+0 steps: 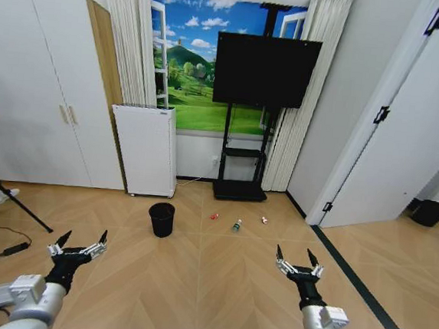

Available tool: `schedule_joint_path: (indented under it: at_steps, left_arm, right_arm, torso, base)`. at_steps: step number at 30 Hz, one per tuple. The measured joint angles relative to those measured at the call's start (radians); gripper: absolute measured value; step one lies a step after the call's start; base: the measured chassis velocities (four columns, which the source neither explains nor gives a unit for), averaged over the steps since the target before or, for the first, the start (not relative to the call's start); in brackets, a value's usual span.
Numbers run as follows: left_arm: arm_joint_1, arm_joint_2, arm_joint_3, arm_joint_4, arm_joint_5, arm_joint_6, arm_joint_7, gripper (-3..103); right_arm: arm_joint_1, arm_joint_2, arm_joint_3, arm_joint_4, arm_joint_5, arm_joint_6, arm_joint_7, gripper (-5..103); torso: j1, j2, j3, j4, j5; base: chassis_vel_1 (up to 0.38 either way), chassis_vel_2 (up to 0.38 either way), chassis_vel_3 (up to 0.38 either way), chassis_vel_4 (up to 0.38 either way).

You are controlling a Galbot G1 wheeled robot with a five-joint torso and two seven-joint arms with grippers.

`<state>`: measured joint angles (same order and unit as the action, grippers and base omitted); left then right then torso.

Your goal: Pick up the trash bin and place the garbage on the floor into it.

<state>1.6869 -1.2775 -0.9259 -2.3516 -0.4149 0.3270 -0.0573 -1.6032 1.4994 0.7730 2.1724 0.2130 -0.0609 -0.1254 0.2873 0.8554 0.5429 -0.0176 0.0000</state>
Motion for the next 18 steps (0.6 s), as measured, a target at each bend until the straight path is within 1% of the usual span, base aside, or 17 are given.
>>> schedule_joint_path:
  at_steps: [1, 2, 3, 5, 9, 11, 14, 18]
  left_arm:
    - [-0.001, 0.002, -0.001, -0.001, -0.005, 0.007, 0.006, 100]
    - [-0.002, 0.005, -0.005, -0.003, -0.015, 0.021, 0.023, 100]
    - [-0.002, 0.005, -0.005, -0.003, -0.015, 0.021, 0.023, 100]
    - [-0.002, 0.011, -0.009, -0.004, -0.023, 0.034, 0.042, 100]
    - [-0.002, 0.012, -0.010, -0.004, -0.024, 0.039, 0.051, 100]
    - [0.002, 0.003, -0.011, -0.010, -0.023, 0.039, 0.051, 100]
    - [0.009, -0.001, -0.012, -0.016, -0.021, 0.037, 0.051, 100]
    - [0.008, 0.008, -0.014, -0.018, -0.020, 0.036, 0.050, 100]
  right_arm:
    - [-0.004, -0.003, 0.005, 0.007, 0.014, -0.022, -0.024, 100]
    - [-0.010, -0.009, 0.013, 0.015, 0.030, -0.053, -0.066, 100]
    - [-0.010, -0.009, 0.013, 0.015, 0.030, -0.053, -0.066, 100]
    - [-0.009, -0.020, 0.015, 0.017, 0.036, -0.074, -0.102, 100]
    - [0.004, -0.022, 0.009, 0.017, 0.037, -0.085, -0.099, 100]
    - [0.013, -0.019, 0.000, 0.028, 0.036, -0.095, -0.071, 100]
    - [0.011, -0.016, -0.001, 0.041, 0.032, -0.106, -0.062, 100]
    - [0.009, -0.013, 0.001, 0.047, 0.025, -0.107, -0.058, 100]
  torso:
    - [0.000, 0.000, 0.000, -0.0001, 0.0000]
    - [0.000, 0.000, 0.000, -0.0002, 0.0000]
    - [0.000, 0.000, 0.000, -0.0002, 0.0000]
    - [0.000, 0.000, 0.000, -0.0002, 0.0000]
    - [0.000, 0.000, 0.000, 0.0000, 0.0000]
    - [0.000, 0.000, 0.000, 0.0000, 0.0000]
    - [0.000, 0.000, 0.000, 0.0000, -0.0001]
    - [0.000, 0.000, 0.000, 0.0000, 0.0000]
  base:
    - [0.000, 0.000, 0.000, 0.000]
    - [0.000, 0.000, 0.000, 0.000]
    - [0.000, 0.000, 0.000, 0.000]
    - [0.000, 0.000, 0.000, 0.000]
    - [0.000, 0.000, 0.000, 0.000]
    - [0.000, 0.000, 0.000, 0.000]
    - [0.000, 0.000, 0.000, 0.000]
    - [0.000, 0.000, 0.000, 0.000]
